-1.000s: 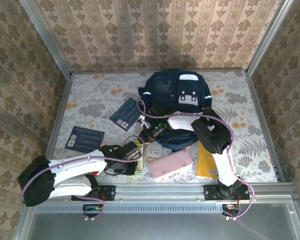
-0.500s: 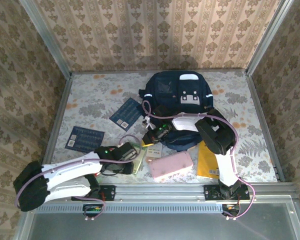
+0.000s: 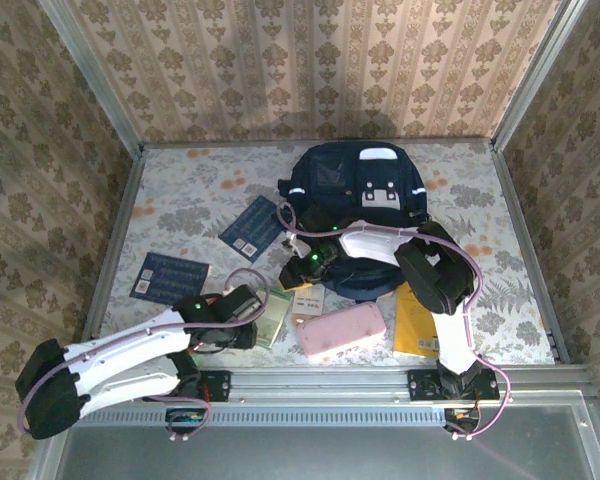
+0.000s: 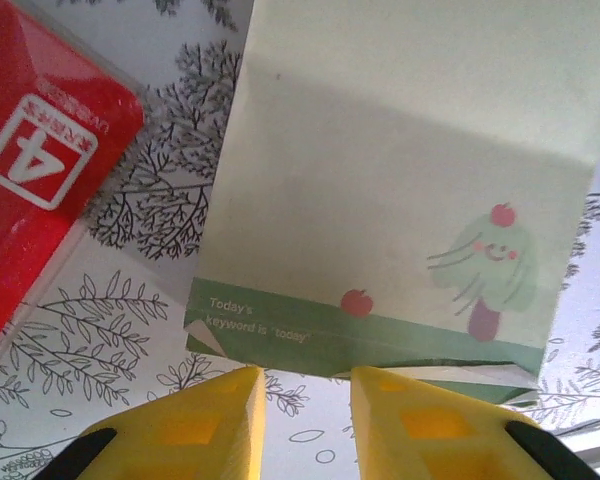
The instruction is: Pack the student bag
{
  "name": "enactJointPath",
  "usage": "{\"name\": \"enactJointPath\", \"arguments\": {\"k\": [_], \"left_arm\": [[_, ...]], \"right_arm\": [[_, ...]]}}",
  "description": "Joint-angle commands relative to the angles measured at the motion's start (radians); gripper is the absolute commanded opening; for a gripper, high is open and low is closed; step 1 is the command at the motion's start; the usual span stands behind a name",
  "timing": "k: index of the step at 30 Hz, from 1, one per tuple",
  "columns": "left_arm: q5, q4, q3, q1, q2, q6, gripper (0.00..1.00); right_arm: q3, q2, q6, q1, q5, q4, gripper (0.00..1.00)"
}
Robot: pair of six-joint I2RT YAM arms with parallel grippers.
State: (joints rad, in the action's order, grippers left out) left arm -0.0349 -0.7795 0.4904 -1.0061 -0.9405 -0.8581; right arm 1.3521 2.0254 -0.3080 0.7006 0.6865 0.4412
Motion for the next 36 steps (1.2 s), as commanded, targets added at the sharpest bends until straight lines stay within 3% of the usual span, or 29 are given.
{"name": "enactJointPath", "arguments": {"k": [1, 6, 12, 17, 24, 28, 33, 36], "left_arm": [[0.029, -0.004, -0.039, 0.006, -0.025, -0.028, 0.31], [0.036, 0.079, -0.09, 0.011, -0.082, -0.038, 0.31], [0.021, 0.129, -0.084, 0.021, -0.164, -0.026, 0.3], [0.015, 0.144, -0.084, 0.024, -0.193, -0.024, 0.28], [0.002, 0.155, -0.096, 0.031, -0.191, -0.019, 0.24], [0.001, 0.158, -0.102, 0.032, -0.191, -0.018, 0.22], [0.0, 0.166, -0.104, 0.033, -0.188, -0.012, 0.21], [-0.004, 0.144, -0.088, 0.032, -0.175, -0.006, 0.22]], "right_arm": [[0.118, 0.051, 0.088, 0.017, -0.071, 0.139, 0.51], [0.239, 0.166, 0.179, 0.044, -0.015, 0.289, 0.52], [0.245, 0.218, 0.205, 0.068, -0.061, 0.327, 0.52], [0.238, 0.222, 0.235, 0.098, 0.078, 0.354, 0.52], [0.162, 0.177, 0.134, 0.09, 0.354, 0.235, 0.47], [0.043, 0.119, -0.022, 0.057, 0.484, 0.014, 0.46], [-0.047, 0.082, -0.16, 0.022, 0.498, -0.163, 0.43], [-0.024, 0.097, -0.148, 0.019, 0.428, -0.118, 0.29]]}}
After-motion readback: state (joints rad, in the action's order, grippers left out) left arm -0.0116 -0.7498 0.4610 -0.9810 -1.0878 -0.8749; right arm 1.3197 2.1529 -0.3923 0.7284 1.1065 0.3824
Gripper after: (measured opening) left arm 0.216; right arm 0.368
